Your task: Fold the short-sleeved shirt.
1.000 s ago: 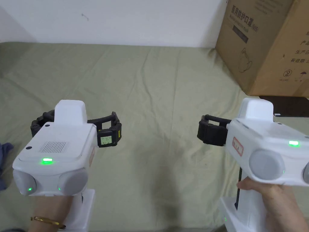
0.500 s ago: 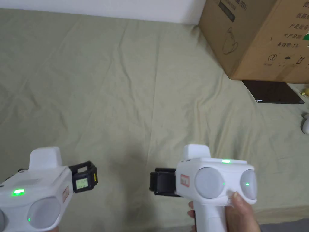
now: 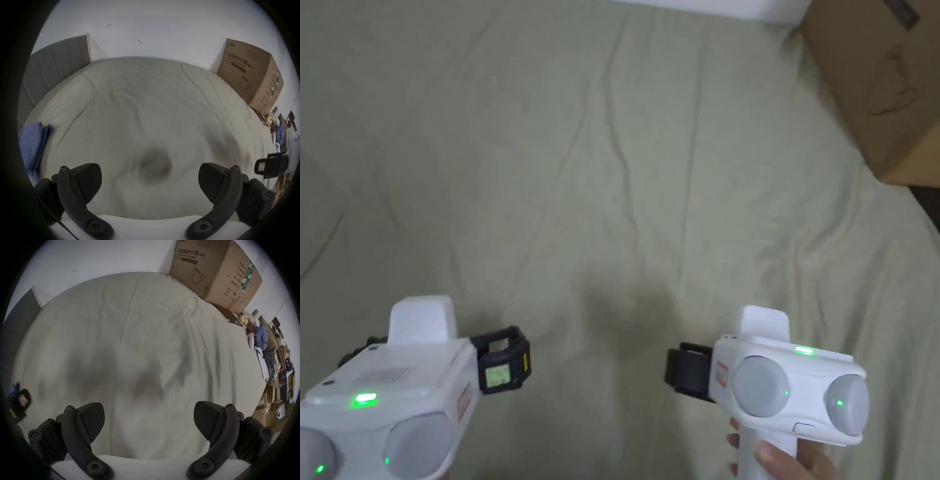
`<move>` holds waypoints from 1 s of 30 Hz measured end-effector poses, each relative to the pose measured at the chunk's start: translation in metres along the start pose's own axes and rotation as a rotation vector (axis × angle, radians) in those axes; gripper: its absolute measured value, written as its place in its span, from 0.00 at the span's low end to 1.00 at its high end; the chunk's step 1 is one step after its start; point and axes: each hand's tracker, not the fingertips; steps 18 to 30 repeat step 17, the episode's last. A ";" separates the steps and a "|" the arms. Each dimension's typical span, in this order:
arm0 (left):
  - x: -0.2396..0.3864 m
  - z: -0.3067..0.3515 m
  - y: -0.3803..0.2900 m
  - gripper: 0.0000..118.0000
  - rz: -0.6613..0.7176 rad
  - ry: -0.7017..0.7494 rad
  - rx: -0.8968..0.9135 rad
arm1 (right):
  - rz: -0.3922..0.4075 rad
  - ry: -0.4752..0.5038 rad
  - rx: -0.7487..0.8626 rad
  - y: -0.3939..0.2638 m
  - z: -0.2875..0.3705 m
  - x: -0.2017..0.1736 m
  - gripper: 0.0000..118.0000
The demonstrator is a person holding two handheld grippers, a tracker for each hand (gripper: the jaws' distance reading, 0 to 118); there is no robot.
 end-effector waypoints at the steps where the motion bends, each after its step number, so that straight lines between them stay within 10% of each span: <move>1: 0.000 -0.014 0.008 1.00 0.004 0.012 0.029 | -0.047 -0.014 0.030 0.007 -0.015 0.003 0.93; 6: -0.003 -0.081 0.035 1.00 0.020 0.122 0.089 | -0.126 0.114 0.184 0.031 -0.069 0.018 0.93; 30: -0.005 -0.117 0.017 1.00 0.026 0.132 -0.032 | -0.138 0.107 0.254 0.012 -0.093 0.023 1.00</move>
